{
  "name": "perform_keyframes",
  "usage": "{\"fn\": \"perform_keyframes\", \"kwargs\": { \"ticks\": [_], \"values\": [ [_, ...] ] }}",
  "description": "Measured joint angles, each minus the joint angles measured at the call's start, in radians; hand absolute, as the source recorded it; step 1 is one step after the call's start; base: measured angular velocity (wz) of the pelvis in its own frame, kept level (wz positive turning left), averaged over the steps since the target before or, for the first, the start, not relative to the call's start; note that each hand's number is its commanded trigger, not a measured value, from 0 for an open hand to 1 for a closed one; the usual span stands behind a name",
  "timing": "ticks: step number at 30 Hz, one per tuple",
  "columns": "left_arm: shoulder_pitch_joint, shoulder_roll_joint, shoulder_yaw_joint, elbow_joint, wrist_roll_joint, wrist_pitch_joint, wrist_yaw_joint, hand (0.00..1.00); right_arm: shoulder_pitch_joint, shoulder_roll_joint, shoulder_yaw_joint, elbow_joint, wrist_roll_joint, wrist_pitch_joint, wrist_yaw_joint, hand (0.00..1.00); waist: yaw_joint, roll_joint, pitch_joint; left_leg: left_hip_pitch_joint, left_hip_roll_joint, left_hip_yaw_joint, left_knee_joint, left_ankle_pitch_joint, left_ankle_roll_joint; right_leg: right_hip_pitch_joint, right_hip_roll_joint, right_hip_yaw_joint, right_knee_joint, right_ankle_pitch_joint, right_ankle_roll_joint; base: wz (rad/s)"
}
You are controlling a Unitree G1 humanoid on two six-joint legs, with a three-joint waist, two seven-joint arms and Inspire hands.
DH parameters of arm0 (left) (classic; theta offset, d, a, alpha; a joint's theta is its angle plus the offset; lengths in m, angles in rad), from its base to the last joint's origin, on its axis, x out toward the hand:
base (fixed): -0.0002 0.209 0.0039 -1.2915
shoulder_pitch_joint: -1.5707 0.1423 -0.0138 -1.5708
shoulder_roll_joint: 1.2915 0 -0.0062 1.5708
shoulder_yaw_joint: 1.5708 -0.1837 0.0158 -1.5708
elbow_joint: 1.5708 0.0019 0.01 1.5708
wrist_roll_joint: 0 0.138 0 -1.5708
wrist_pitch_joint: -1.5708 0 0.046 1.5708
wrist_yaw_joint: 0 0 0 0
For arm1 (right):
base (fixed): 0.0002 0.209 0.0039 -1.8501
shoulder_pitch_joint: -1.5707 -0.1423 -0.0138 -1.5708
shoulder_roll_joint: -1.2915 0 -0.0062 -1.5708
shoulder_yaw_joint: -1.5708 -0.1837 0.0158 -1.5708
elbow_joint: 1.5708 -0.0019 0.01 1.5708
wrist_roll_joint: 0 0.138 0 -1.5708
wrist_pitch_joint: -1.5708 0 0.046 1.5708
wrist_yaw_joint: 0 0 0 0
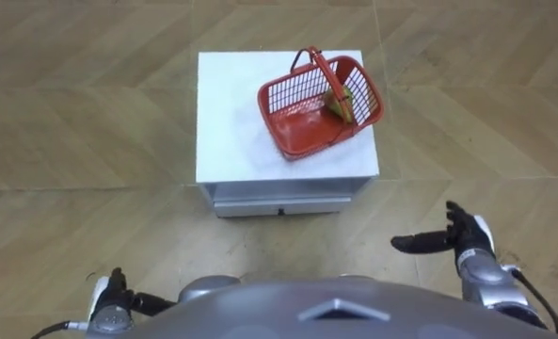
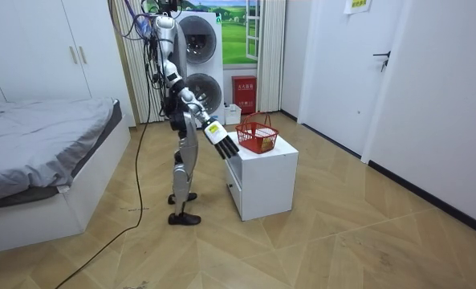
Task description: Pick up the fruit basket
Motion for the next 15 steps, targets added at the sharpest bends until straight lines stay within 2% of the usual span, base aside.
{"fn": "perform_keyframes", "kwargs": {
  "ticks": [5, 10, 15],
  "values": [
    [-0.002, -0.015, 0.002, 0.004, 0.000, 0.001, 0.004, 0.00, 0.003, 0.019, -0.024, 0.118, 0.041, -0.004, 0.002, 0.00, -0.001, 0.017, 0.0031, 0.014, 0.003, 0.000, -0.002, -0.003, -0.004, 0.013, 0.004, 0.007, 0.000, 0.000, 0.000, 0.00],
    [-0.002, -0.028, 0.038, 0.011, 0.022, 0.002, -0.001, 0.00, 0.003, 0.037, -0.037, 0.159, 0.039, -0.004, 0.010, 0.00, -0.003, 0.021, 0.0051, 0.016, 0.004, 0.000, -0.001, -0.003, -0.005, 0.014, 0.008, 0.020, 0.000, 0.000, -0.001, -0.02],
    [-0.003, -0.031, 0.043, 0.012, 0.018, 0.007, -0.020, 0.00, 0.007, 0.040, -0.046, 0.184, 0.040, 0.005, 0.011, 0.00, -0.008, 0.015, 0.0048, 0.016, 0.004, -0.001, 0.000, -0.003, -0.005, 0.014, 0.008, 0.022, 0.000, 0.000, -0.001, 0.00]
  ]
}}
